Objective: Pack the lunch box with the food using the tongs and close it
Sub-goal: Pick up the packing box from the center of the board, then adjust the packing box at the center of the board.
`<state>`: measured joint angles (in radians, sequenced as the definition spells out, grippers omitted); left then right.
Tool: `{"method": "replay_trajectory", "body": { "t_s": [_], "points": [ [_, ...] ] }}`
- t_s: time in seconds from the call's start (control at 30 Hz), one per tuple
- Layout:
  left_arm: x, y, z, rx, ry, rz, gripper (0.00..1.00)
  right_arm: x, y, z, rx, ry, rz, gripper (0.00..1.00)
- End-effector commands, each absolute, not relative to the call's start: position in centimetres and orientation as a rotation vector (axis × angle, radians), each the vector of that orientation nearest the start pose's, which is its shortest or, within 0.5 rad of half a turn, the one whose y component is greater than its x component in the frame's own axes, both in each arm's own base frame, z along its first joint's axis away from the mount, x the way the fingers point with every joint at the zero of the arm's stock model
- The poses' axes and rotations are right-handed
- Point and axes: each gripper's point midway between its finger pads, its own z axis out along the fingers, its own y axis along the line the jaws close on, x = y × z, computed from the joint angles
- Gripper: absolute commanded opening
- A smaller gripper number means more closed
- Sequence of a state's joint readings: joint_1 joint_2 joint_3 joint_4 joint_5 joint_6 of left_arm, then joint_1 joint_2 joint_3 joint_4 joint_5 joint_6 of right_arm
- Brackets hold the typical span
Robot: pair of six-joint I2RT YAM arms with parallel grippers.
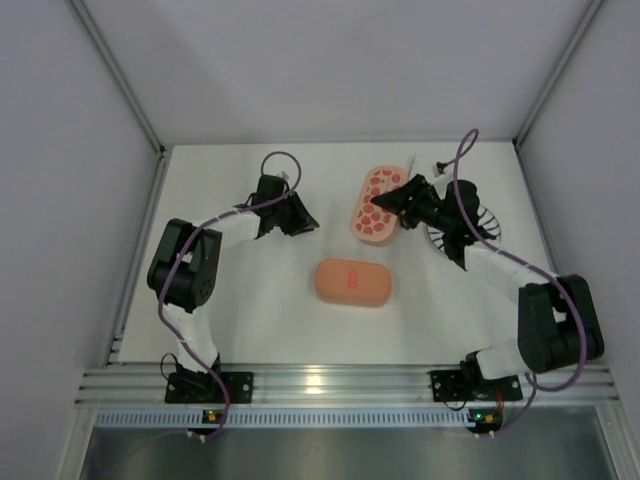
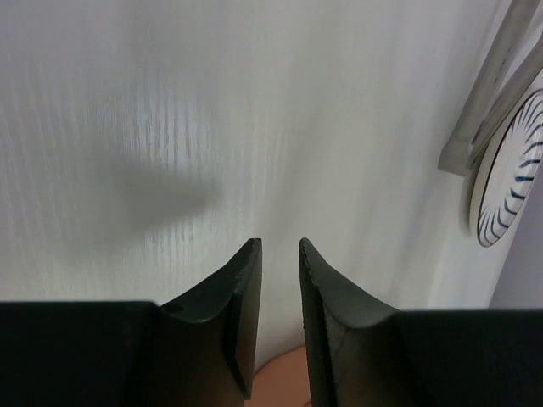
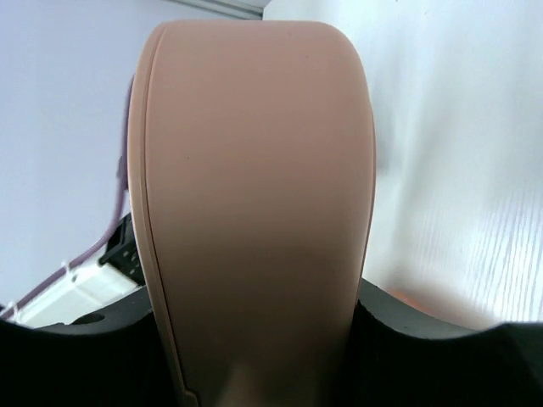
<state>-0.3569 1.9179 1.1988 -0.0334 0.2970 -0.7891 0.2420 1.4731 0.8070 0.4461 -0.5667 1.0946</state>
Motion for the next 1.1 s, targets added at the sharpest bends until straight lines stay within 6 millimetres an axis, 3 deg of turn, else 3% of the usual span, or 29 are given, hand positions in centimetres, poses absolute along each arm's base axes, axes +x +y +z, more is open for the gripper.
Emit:
{"method": "replay_trajectory", "body": {
  "t_s": [0.0,0.03,0.07,0.13,0.17,0.23,0.27,0.33,0.4,0.43,0.5,0.53,0.8,1.07],
  "points": [
    [41.1,-25.9,6.7,-0.275,2.417,-1.024,0.28,33.6,22.0,23.4,0.306,1.938,1.402,0.00],
    [40.9,-26.1,6.6,-0.264,2.414,-1.043,0.26,32.5,21.8,22.4,0.311,1.968,1.389,0.00],
    [40.5,-26.5,6.6,-0.249,2.414,-1.085,0.26,31.1,21.7,23.3,0.278,1.949,1.380,0.00],
    [40.3,-26.9,6.7,-0.231,2.387,-1.128,0.25,28.4,22.0,21.4,0.279,2.033,1.365,0.00],
    [40.1,-27.2,6.7,-0.223,2.385,-1.147,0.25,27.0,21.9,22.4,0.238,2.007,1.357,0.00],
    [40.1,-27.7,7.2,-0.194,2.359,-1.198,0.25,24.2,22.0,20.0,0.254,2.107,1.307,0.00],
    [40.0,-28.0,7.0,-0.186,2.363,-1.209,0.24,22.9,21.9,20.9,0.235,2.079,1.322,0.00],
    [39.8,-28.5,7.2,-0.163,2.355,-1.248,0.24,20.2,21.7,18.3,0.272,2.167,1.303,0.00],
    [39.6,-28.8,6.8,-0.153,2.359,-1.267,0.24,17.9,21.4,18.7,0.279,2.154,1.330,0.00],
    [39.5,-29.0,6.6,-0.148,2.358,-1.276,0.24,16.6,21.0,16.9,0.311,2.216,1.310,0.00],
    [39.4,-29.3,6.5,-0.157,2.359,-1.292,0.23,14.6,20.8,17.3,0.303,2.207,1.351,0.00],
    [39.1,-29.8,6.2,-0.139,2.355,-1.309,0.23,11.4,20.4,16.9,0.306,2.255,1.423,0.00],
    [38.8,-30.4,6.0,-0.115,2.349,-1.334,0.23,7.8,19.7,15.9,0.298,2.397,1.452,0.00],
    [38.9,-30.7,6.1,-0.096,2.344,-1.355,0.23,6.3,21.0,13.6,0.238,2.595,1.477,0.00]
  ]
}}
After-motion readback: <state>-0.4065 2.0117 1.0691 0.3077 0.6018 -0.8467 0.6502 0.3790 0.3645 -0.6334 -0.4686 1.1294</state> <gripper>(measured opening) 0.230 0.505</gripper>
